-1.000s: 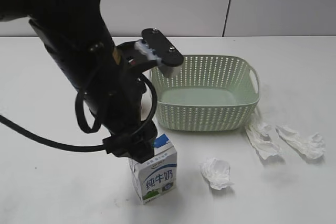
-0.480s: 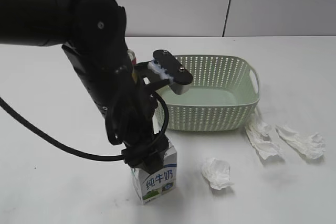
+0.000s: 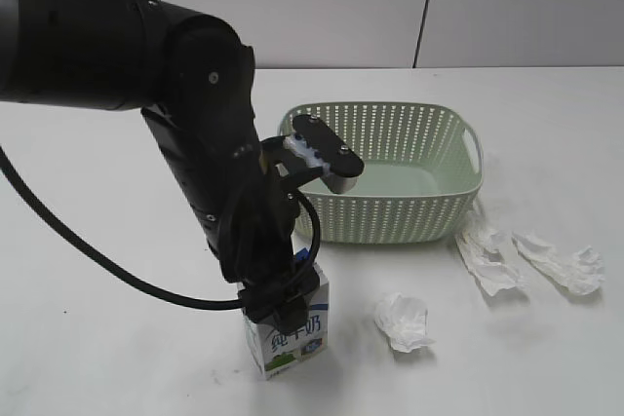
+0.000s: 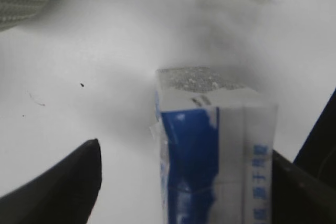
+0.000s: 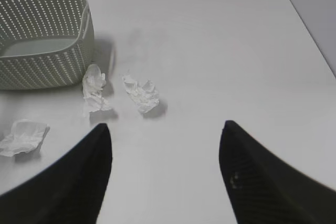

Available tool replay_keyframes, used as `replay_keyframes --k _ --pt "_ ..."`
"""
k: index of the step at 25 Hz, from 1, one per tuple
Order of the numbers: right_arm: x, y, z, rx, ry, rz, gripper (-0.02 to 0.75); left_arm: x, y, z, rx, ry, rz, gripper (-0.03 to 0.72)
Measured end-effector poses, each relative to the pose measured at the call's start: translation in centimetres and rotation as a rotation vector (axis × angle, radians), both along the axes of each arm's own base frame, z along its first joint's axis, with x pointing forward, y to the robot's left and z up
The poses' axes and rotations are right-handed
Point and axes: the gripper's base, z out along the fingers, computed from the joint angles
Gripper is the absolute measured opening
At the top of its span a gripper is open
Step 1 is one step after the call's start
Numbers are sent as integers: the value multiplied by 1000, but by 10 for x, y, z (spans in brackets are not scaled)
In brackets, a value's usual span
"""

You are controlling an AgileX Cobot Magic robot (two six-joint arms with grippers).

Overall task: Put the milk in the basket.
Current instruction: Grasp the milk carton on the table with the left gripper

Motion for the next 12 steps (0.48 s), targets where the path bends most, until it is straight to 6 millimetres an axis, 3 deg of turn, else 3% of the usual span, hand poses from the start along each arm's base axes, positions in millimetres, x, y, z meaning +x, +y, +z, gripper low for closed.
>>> replay_keyframes --k 7,12 --pt "0 0 0 0 0 0 519 0 0 0 -3 2 3 529" --pt "0 0 0 0 0 0 519 0 0 0 -3 -4 1 310"
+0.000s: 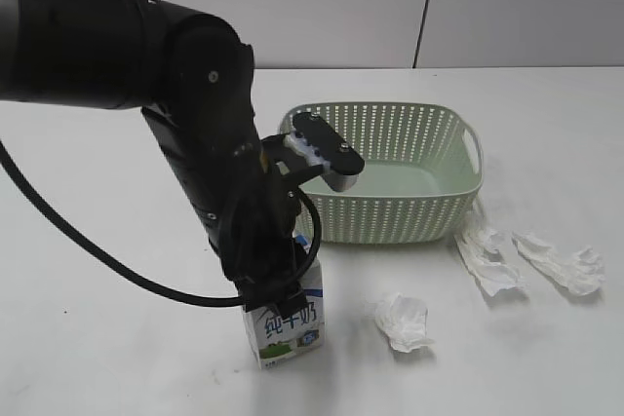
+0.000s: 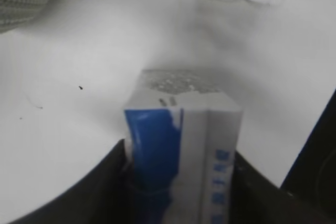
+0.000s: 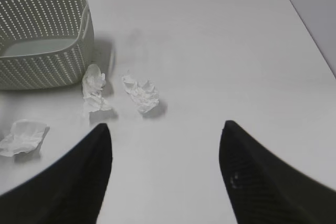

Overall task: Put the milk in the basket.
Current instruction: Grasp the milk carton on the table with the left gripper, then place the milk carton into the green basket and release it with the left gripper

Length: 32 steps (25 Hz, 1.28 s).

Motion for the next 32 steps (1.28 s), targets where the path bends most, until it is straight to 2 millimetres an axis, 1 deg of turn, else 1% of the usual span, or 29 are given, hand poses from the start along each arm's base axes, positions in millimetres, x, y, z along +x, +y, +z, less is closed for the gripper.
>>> replay_keyframes --k 1,9,12,16,23,28,32 --pt "0 0 0 0 0 0 519 0 0 0 -2 -1 1 290" --pt "0 0 0 0 0 0 519 1 0 2 11 -11 -12 291" --pt "0 0 0 0 0 0 519 2 4 7 50 -31 -45 291" --pt "0 0 0 0 0 0 519 5 4 32 40 -76 -66 291" --pt "0 0 0 0 0 0 519 11 -2 85 -8 -136 -85 291" --pt "0 0 0 0 0 0 519 22 -5 119 -11 -251 -110 291" --pt "0 0 0 0 0 0 519 29 -8 137 -50 -340 -108 291"
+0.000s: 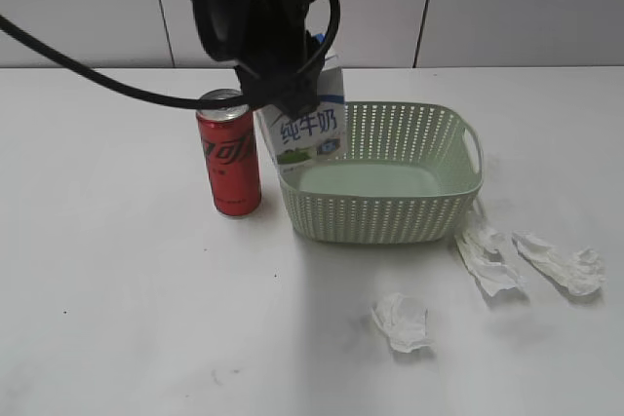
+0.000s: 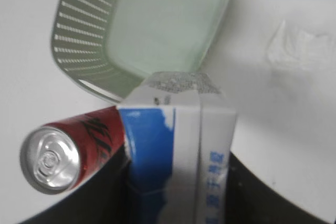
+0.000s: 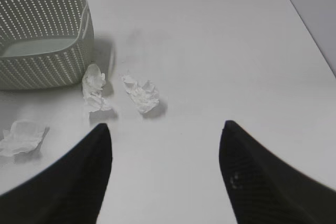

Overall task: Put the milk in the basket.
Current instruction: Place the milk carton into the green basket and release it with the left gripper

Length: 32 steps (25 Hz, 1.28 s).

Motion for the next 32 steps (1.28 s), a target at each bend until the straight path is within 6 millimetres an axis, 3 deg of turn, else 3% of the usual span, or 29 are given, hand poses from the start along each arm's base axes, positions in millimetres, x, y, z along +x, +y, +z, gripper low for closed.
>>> replay_keyframes --k 5,8,20,32 --pt "0 0 0 0 0 0 519 7 -7 12 -86 -91 -1 291" --pt "0 0 0 0 0 0 519 11 -12 9 -97 -100 -1 291" --pt "0 0 0 0 0 0 519 57 -61 -39 -1 -37 -1 291" --pt "0 0 0 0 0 0 519 83 -74 -94 -2 4 28 291"
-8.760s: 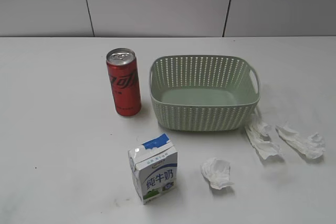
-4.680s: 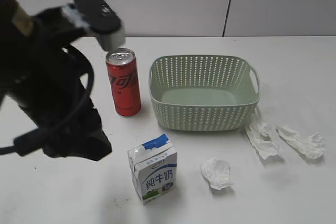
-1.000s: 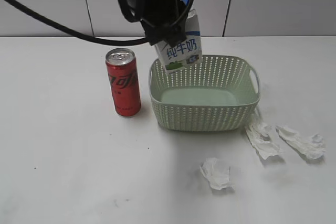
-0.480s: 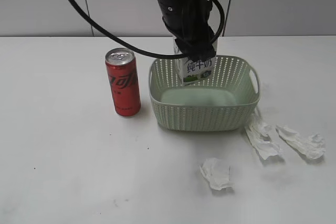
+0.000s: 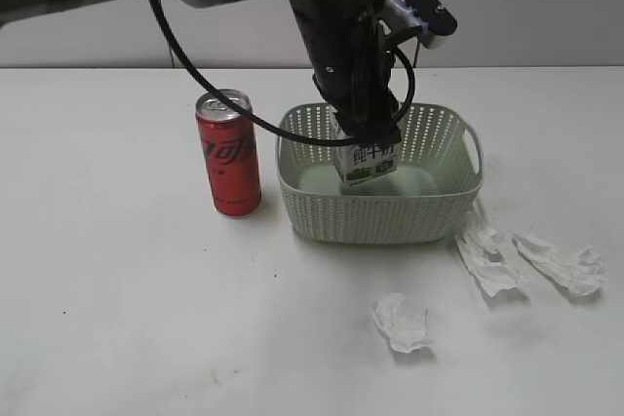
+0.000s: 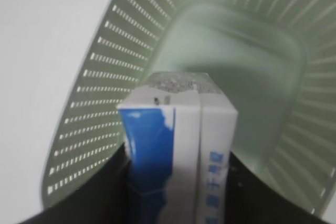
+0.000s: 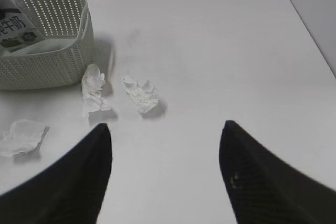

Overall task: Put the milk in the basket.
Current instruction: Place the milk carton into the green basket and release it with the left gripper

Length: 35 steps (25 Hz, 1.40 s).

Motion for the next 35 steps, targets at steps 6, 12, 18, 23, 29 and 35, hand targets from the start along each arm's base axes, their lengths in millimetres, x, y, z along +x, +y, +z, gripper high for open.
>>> replay_keyframes --k 6,12,18,23,29,35 --pt "0 0 0 -1 0 0 519 4 -5 -22 10 23 2 291" --pt "0 0 0 -1 0 0 519 5 -7 -32 19 48 5 291" --pt "0 0 0 -1 0 0 519 7 -4 -32 -24 100 34 382" --pt "0 0 0 -1 0 0 519 10 0 -22 -44 94 57 657" --pt "0 0 0 -1 0 0 519 5 12 39 -117 37 75 673" --pt "0 0 0 -1 0 0 519 16 61 99 -178 27 303 659"
